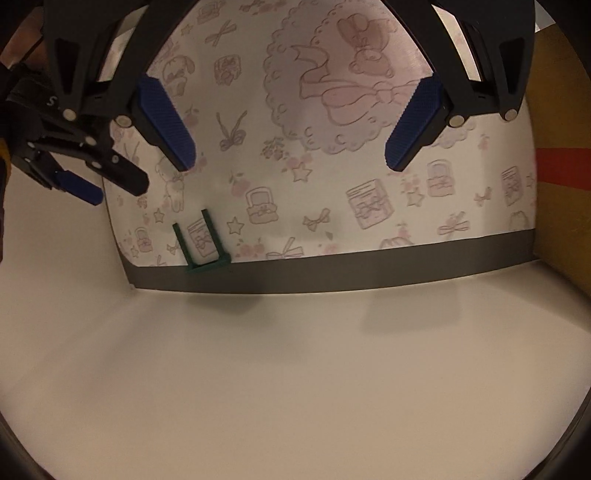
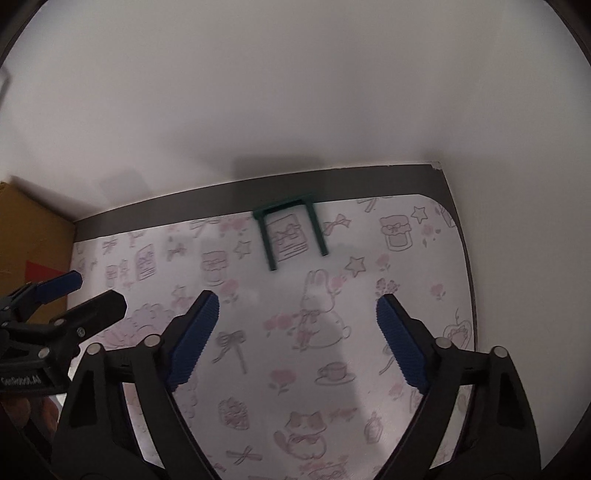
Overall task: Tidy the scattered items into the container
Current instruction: 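Move both tools back over the mat toward the green clip, then grasp the green clip's leg with the right tool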
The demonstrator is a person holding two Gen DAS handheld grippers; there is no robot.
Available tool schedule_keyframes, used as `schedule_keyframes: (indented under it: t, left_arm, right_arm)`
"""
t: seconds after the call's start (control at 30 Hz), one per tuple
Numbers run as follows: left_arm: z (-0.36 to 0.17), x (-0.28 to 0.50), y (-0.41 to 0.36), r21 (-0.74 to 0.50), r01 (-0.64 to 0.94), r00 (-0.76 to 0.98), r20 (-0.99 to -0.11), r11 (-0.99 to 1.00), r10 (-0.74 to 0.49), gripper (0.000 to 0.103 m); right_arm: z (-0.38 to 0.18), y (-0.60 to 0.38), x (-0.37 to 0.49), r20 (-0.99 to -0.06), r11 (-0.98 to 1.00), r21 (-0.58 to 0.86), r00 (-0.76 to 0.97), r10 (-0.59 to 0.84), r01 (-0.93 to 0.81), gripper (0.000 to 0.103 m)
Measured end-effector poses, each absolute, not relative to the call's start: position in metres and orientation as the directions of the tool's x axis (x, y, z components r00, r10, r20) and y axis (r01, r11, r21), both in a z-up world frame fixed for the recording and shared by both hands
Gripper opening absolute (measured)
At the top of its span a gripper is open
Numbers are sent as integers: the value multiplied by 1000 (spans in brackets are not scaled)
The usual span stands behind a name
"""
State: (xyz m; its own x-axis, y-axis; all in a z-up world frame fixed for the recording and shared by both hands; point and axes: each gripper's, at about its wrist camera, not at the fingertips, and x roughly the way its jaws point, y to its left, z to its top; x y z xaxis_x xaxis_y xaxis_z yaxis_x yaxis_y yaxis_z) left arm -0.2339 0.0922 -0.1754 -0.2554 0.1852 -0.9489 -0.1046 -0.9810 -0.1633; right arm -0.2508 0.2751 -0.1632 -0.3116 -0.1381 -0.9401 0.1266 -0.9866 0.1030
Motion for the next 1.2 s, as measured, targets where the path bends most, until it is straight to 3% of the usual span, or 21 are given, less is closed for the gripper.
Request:
schedule_keyframes:
  t: [0.07,0.2,0.37,0.63,0.9,1.13,1.2]
  left_arm:
    - [-187,-242,102,-174,-97,-240,-951,-980,193,103]
    - [-206,-257,123,-173,-96,-215,-958,-980,190,98]
    - [-237,-274,143,-190,-96,-169,-964,-977,204,79]
    - [-257,-285,163,-190,-116,-152,-967,-975,207,64]
    - [-255,-291,180,-109,-190,-174,-974,-976,143,52]
    - [-253,-288,179,-169,-214,-145,-969,-962,202,24]
    - [-254,-287,180,-196,-224,-129,-965,-955,228,18]
  right_arm:
    - [-172,279,-261,-945,-987,96,-299,-130,127,80]
    - [-191,284,-282,-958,-987,84,-260,-118,139,56]
    - [-211,287,-299,-965,-985,69,-239,-107,161,48]
    - [-229,292,-308,-964,-963,84,-226,-144,256,29]
    - [-228,294,-300,-936,-929,135,-263,-233,344,25]
    - [-230,283,-297,-942,-916,95,-262,-209,389,23]
    - [-231,278,-295,-946,-911,80,-258,-198,405,12]
